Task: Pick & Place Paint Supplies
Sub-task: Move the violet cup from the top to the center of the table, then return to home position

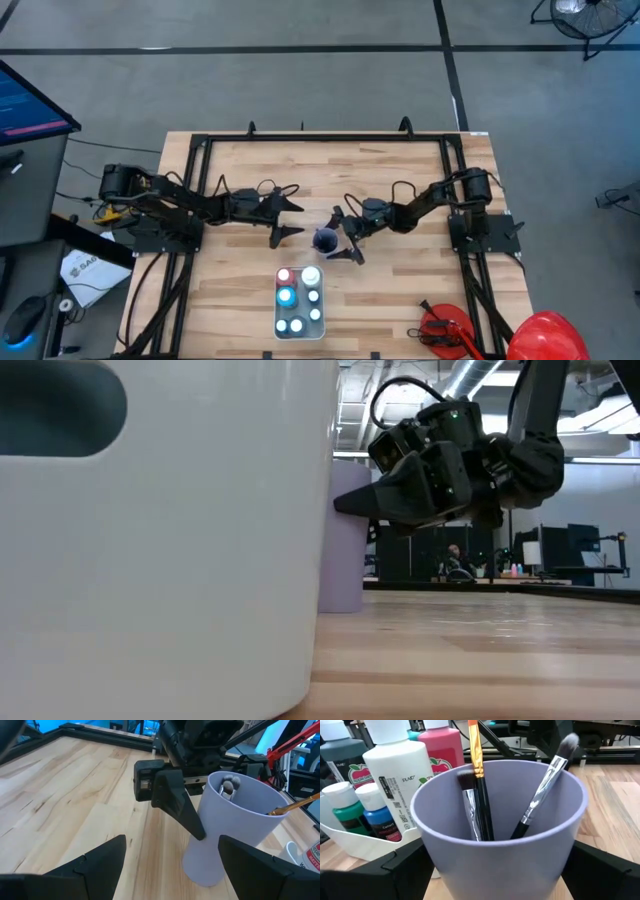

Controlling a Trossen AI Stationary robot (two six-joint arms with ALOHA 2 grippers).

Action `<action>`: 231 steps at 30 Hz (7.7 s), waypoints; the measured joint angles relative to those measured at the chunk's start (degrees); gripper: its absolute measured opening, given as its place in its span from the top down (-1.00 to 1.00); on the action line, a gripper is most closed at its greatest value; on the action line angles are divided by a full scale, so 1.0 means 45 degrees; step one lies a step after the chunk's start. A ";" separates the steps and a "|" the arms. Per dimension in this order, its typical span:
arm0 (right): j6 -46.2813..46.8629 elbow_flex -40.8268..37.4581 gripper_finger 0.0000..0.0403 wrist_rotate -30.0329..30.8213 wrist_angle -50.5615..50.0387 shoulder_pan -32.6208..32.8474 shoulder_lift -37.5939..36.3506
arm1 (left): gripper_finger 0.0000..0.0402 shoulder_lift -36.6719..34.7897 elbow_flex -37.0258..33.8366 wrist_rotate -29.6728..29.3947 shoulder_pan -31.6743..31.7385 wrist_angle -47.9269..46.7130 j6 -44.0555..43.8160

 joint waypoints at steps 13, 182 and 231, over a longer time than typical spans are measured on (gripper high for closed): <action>0.0060 -0.0005 -0.81 0.0007 0.0177 -0.0005 0.0019 | -0.54 0.0005 0.0000 0.0010 0.0000 0.0015 0.0000; 0.0340 -0.8053 1.00 0.5318 -1.0377 0.2392 -2.2243 | -0.54 -0.5848 -0.1690 0.0102 -0.0427 -0.2103 -0.0583; 0.0374 -0.8087 1.00 0.5315 -1.3914 0.0651 -2.4990 | 1.00 -0.8641 -0.2360 -0.0722 -0.0824 -0.2843 0.0306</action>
